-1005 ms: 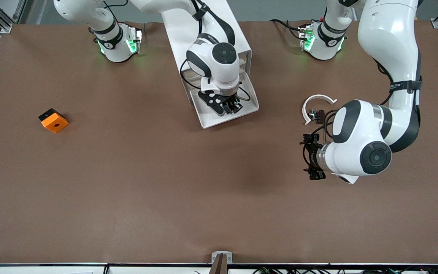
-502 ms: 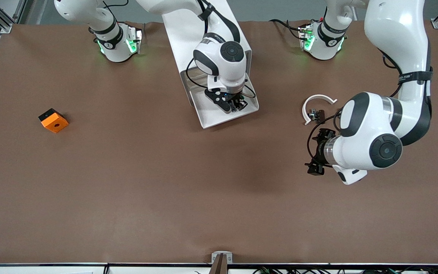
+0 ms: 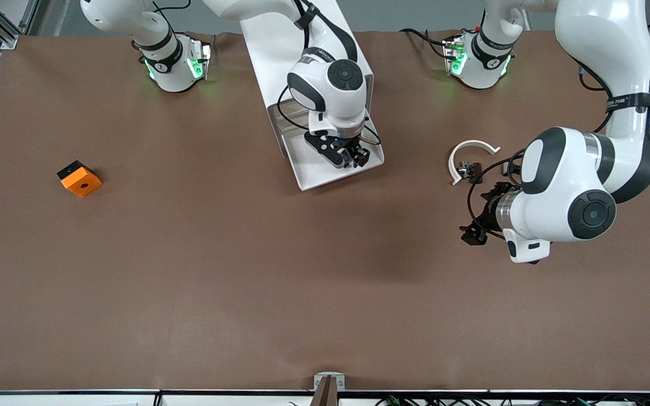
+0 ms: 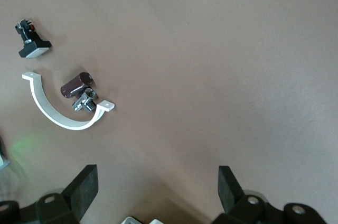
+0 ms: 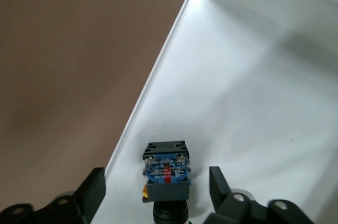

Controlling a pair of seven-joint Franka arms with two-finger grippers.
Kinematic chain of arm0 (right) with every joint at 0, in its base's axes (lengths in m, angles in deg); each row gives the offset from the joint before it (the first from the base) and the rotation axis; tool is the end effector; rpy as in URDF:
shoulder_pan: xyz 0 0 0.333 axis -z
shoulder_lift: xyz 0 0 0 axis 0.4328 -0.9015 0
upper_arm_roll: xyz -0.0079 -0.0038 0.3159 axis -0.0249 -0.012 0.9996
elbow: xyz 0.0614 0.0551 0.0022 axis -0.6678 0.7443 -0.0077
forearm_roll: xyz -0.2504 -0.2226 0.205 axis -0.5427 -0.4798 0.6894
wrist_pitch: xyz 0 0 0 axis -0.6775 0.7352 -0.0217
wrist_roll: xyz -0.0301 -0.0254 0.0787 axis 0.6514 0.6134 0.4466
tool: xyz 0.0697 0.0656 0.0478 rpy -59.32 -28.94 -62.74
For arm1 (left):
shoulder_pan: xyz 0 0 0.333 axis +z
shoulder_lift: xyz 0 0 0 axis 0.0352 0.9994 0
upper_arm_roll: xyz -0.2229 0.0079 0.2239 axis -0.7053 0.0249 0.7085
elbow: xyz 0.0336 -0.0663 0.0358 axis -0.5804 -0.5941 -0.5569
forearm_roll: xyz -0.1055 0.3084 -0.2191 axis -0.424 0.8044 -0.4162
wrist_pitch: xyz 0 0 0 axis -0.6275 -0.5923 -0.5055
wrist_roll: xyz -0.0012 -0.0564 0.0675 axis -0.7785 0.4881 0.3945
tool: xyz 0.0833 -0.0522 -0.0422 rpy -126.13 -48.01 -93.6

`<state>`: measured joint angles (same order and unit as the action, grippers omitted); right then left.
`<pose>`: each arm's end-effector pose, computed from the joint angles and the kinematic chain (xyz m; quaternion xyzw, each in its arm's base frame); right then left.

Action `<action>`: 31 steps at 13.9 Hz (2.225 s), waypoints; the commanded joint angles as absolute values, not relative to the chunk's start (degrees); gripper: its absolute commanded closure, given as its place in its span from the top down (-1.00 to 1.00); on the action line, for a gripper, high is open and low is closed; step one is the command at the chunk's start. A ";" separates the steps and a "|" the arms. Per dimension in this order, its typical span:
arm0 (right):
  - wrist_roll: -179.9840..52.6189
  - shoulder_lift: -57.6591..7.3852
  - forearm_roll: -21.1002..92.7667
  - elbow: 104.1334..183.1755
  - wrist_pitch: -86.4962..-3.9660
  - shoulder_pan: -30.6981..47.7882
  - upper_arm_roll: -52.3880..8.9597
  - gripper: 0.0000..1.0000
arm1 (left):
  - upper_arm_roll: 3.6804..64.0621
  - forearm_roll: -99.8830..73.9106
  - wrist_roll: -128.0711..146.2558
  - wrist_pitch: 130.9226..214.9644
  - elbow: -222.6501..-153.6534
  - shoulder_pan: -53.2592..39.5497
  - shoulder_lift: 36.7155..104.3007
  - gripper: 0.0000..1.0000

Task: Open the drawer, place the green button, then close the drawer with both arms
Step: 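Lift the right gripper out of the drawer and draw it back, then push the open drawer shut with the left gripper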

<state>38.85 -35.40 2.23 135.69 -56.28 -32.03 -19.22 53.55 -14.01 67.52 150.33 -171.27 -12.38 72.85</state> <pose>0.3979 0.5743 0.2957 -0.9264 0.3761 0.0053 0.0179 0.6429 -0.1684 0.3894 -0.8791 -0.4483 0.1598 0.0273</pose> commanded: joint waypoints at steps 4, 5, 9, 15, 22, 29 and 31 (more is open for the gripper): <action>24.70 -35.07 2.50 126.38 -43.36 -23.77 -19.25 1.00 | 53.43 -12.96 57.85 158.16 -183.26 -11.87 65.64 1.00; 20.84 -34.81 2.59 125.76 -42.04 -21.75 -19.25 1.00 | 53.34 -12.96 56.27 158.87 -184.23 -11.95 65.54 1.00; 4.77 -31.47 2.50 125.76 -37.21 -12.79 -19.34 1.00 | 52.90 -12.96 50.56 163.52 -187.92 -12.48 65.45 1.00; -22.75 -24.98 1.98 126.02 -24.99 1.98 -19.43 1.00 | 49.04 -12.96 47.47 170.83 -192.85 -12.83 66.33 1.00; -53.08 -19.26 -1.71 126.02 -14.61 19.82 -19.43 1.00 | 44.20 -13.92 47.90 176.52 -194.26 -14.50 70.37 1.00; -57.77 -18.55 -2.07 123.30 -8.80 25.81 -19.69 1.00 | 41.31 -14.45 56.95 187.43 -201.19 -22.15 71.78 1.00; -57.42 -18.64 -1.98 121.72 -8.45 26.35 -19.78 1.00 | 38.68 -14.45 59.75 189.10 -203.57 -22.24 71.26 1.00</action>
<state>-57.83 -18.81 -1.26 123.65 -9.54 25.02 -20.72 40.50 -14.05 57.60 187.05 -200.18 -22.54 73.23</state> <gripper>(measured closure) 0.000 0.000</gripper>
